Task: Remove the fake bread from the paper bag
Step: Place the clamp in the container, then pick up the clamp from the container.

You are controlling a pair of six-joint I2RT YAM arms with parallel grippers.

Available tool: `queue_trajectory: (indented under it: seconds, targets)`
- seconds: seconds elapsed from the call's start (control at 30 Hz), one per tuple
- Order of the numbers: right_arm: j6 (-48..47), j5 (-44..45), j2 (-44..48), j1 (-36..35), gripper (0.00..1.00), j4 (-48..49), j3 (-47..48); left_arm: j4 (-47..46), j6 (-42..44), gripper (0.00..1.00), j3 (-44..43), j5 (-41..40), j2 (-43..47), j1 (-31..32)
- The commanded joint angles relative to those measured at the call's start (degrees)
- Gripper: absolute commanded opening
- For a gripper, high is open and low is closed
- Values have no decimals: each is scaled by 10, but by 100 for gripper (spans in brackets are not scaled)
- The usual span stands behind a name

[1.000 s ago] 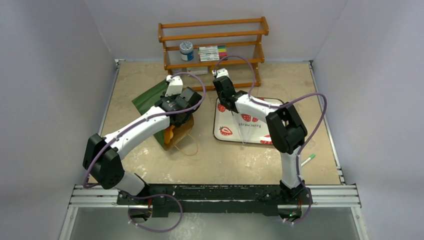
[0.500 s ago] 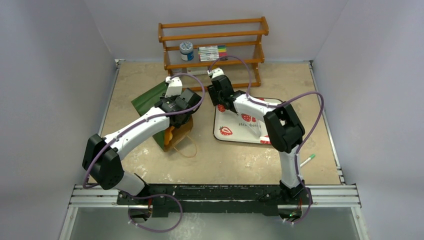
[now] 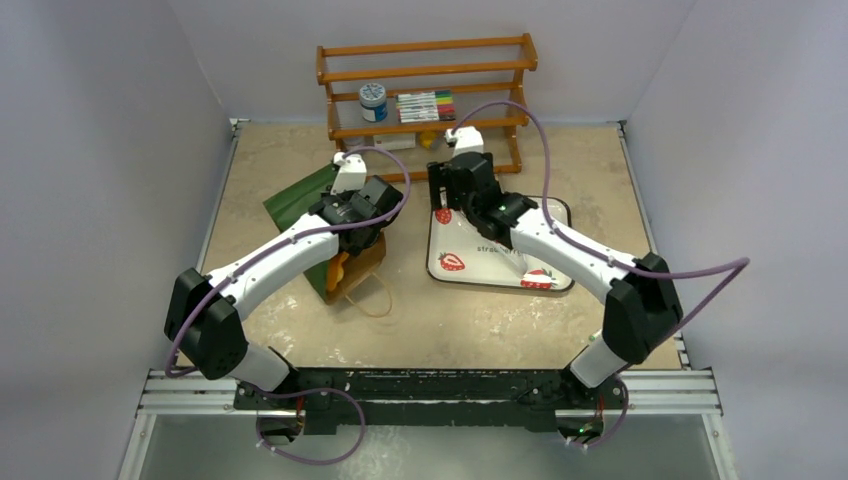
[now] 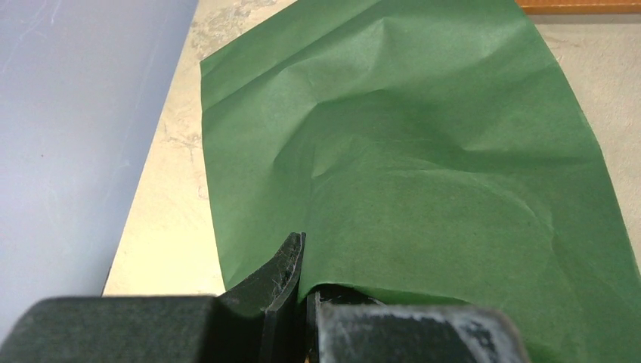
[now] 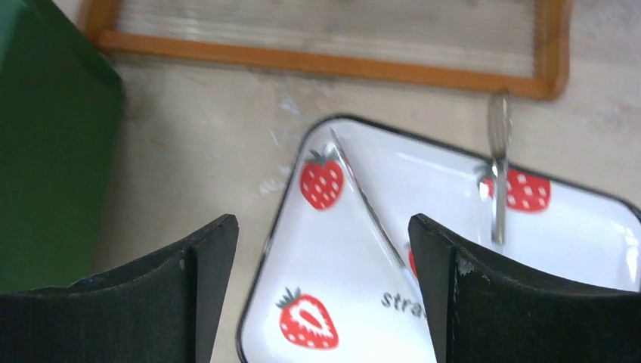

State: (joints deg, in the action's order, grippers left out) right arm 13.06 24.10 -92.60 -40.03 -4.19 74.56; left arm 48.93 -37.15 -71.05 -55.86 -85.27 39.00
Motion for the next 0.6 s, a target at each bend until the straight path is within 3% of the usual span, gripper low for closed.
queue_trajectory:
  seconds: [0.0, 0.2, 0.57]
  targets:
    - [60, 44, 31, 4, 86, -64, -66, -28, 34, 0, -30, -4, 11, -6]
    - [114, 71, 36, 4, 99, -122, -115, -40, 58, 0, -49, 18, 0, -14]
    - [159, 116, -9, 21, 100, -183, -112, -49, 88, 0, -62, 54, -4, -33]
